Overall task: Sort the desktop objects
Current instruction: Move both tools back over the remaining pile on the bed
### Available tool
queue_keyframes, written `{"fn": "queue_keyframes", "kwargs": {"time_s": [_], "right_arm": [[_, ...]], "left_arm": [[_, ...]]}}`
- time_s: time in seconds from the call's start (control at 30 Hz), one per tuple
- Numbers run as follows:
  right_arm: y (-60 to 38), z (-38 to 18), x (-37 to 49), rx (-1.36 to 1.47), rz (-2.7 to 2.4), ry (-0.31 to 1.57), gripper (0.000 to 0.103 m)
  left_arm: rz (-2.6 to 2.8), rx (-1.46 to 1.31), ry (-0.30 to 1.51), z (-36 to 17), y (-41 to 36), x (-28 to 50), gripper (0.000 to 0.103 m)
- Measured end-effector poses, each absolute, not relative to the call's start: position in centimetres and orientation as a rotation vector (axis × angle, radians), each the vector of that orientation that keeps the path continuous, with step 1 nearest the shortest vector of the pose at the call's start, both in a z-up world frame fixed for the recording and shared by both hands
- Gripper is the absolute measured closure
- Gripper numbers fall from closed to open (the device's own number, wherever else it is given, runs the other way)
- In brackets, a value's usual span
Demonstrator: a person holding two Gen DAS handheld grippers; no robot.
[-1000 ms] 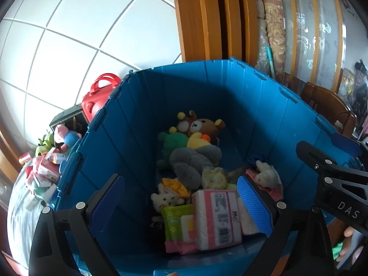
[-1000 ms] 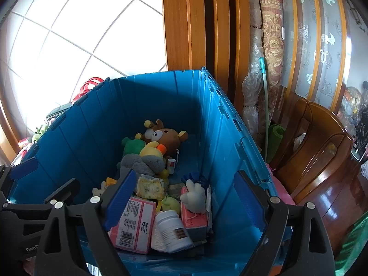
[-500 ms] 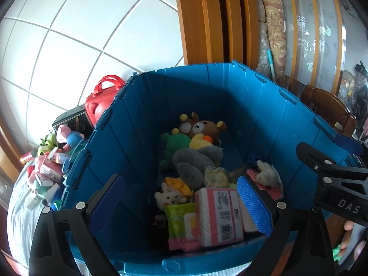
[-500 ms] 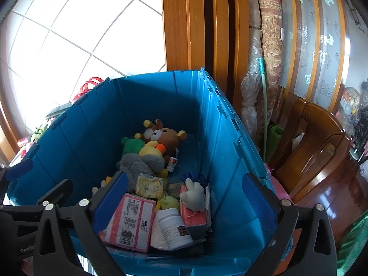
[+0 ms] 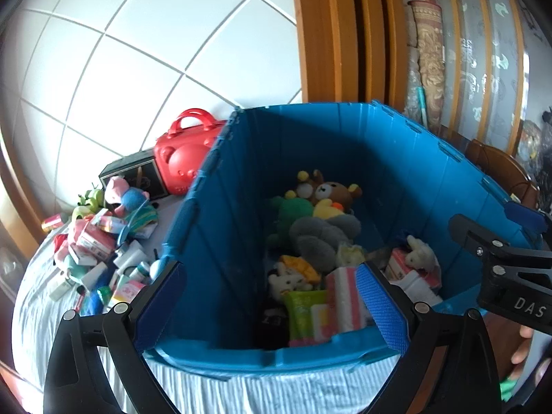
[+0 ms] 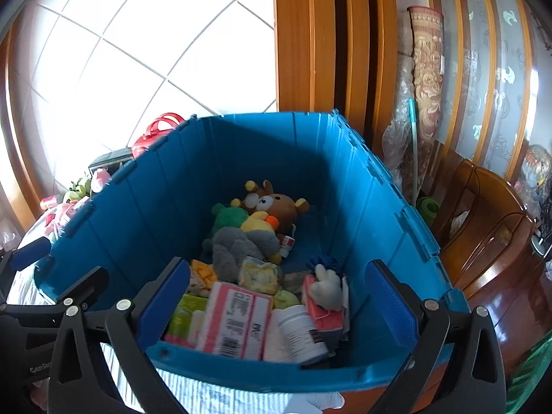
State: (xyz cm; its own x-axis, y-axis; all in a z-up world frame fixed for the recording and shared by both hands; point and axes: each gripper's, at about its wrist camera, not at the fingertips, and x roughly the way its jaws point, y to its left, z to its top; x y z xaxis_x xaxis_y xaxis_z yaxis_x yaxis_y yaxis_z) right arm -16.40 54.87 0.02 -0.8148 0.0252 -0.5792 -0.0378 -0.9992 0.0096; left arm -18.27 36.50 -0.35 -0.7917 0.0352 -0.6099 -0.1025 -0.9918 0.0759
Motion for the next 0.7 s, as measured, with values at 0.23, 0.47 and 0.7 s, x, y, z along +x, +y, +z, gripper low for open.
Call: {"fn": "queue_keyframes", "kwargs": {"time_s": [0.23, 0.47, 0.7], "right_arm": [[48.0, 0.9, -14.5, -0.919, 2.985, -0.011, 0.000], [38.7, 1.0, -12.7, -0.925, 3.049, -0.063, 0.000], [27.3, -1.8, -11.7, -1.036, 3.137, -0.152, 0.000]], "left_arm": [[2.940, -0.949, 0.082, 0.6, 29.2, -16.4, 0.003], [3.002, -0.946, 0.031, 0.3, 19.6, -13.7, 0.003], [3.104, -1.089, -0.048, -2.9, 7.5, -11.2, 0.003]]}}
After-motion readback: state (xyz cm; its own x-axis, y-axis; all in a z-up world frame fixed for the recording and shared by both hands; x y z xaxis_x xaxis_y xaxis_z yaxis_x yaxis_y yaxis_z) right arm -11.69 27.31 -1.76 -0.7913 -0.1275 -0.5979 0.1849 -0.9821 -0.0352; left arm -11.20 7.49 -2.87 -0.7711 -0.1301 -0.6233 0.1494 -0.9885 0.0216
